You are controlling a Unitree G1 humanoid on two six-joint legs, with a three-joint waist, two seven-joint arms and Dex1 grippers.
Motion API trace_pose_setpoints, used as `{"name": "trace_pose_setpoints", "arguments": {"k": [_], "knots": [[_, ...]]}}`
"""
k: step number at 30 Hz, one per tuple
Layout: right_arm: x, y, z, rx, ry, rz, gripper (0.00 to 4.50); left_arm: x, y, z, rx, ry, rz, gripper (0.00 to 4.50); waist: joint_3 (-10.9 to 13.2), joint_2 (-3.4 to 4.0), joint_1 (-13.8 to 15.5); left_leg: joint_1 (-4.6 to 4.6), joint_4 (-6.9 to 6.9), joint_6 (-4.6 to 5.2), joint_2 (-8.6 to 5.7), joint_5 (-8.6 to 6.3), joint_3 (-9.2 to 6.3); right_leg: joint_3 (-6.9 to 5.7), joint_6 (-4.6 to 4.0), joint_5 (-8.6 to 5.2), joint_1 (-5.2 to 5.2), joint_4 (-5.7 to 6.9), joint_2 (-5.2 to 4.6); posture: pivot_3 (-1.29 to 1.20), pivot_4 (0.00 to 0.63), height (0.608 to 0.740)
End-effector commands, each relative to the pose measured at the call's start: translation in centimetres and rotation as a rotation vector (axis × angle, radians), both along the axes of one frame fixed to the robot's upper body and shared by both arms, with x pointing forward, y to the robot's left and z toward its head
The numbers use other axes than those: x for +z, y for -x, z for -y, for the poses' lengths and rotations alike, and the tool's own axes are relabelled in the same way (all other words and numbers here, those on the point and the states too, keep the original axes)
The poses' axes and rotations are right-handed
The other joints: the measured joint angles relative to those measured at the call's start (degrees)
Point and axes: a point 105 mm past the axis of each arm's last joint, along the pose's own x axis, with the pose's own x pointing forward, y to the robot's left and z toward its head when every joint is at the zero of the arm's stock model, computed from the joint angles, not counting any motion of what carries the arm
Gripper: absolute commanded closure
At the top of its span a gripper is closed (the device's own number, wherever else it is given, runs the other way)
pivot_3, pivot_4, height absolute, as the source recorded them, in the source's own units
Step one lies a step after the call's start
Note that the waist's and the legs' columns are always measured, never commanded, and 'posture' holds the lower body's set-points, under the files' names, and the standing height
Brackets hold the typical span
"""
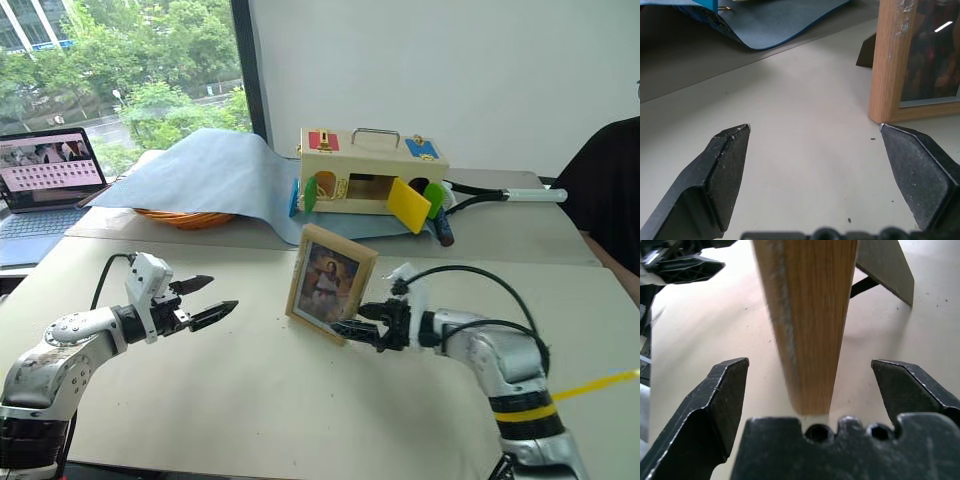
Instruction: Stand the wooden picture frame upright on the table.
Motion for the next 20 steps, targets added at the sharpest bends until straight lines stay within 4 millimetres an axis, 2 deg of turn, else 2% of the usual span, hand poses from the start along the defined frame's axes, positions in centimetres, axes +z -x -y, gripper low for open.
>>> {"name": "trace_pose_setpoints", "arguments": {"k": [1,3,6,10,12,15,20], "knots": [[1.5,2.8,1.8,0.028,0.006,0.138,0.08,0.3,0.2,-0.5,0.008,-0.003,0.038,0.0,0.0,0.0,-0.05,0.0,0.0,0.0,0.0,0.0,0.0,0.0,0.0,0.0,0.0,-0.01,0.0,0.0,0.15,0.67],[1.3,3.6,2.9,0.0,0.039,0.181,0.08,-0.3,0.6,-0.6,0.009,-0.018,0.037,0.0,0.0,0.0,-0.05,0.0,-0.04,0.0,0.0,0.0,0.0,0.0,0.0,0.0,0.0,-0.04,0.0,0.0,0.15,0.67],[1.1,3.8,4.6,-0.106,0.1,0.275,0.08,-1.6,1.2,-0.3,0.009,-0.042,0.02,0.0,0.0,0.0,-0.59,0.02,-0.05,0.02,0.02,-0.01,0.03,0.03,0.01,0.0,0.02,-0.14,0.0,0.0,0.15,0.67],[1.4,2.1,6.9,-0.359,0.154,0.427,0.08,-3.3,1.2,0.1,0.033,-0.094,0.007,0.0,0.0,0.0,-0.6,0.12,0.0,0.11,0.06,0.07,0.05,0.02,0.32,-0.16,0.07,-0.11,0.01,0.0,0.15,0.67],[0.6,1.9,7.8,-0.465,0.232,0.483,0.08,-4.0,0.7,0.9,0.068,-0.065,-0.01,0.0,-0.01,0.01,-0.21,0.1,0.0,0.16,0.06,0.13,0.1,0.04,0.38,-0.12,0.09,-0.11,0.0,0.0,0.15,0.67],[-0.5,2.1,8.2,-0.515,0.265,0.485,0.08,-4.3,0.5,1.9,0.07,-0.026,-0.022,0.0,-0.02,0.01,0.29,0.04,0.02,0.15,0.06,0.13,0.12,0.03,0.36,-0.09,0.13,-0.2,-0.02,0.0,0.15,0.67],[-1.3,2.3,8.3,-0.532,0.264,0.471,0.08,-4.2,-0.1,2.3,0.079,0.044,-0.039,0.0,-0.02,0.01,0.07,0.03,0.02,0.16,0.05,0.13,0.13,0.02,0.11,0.07,0.13,-0.18,-0.02,0.0,0.15,0.67]]}}
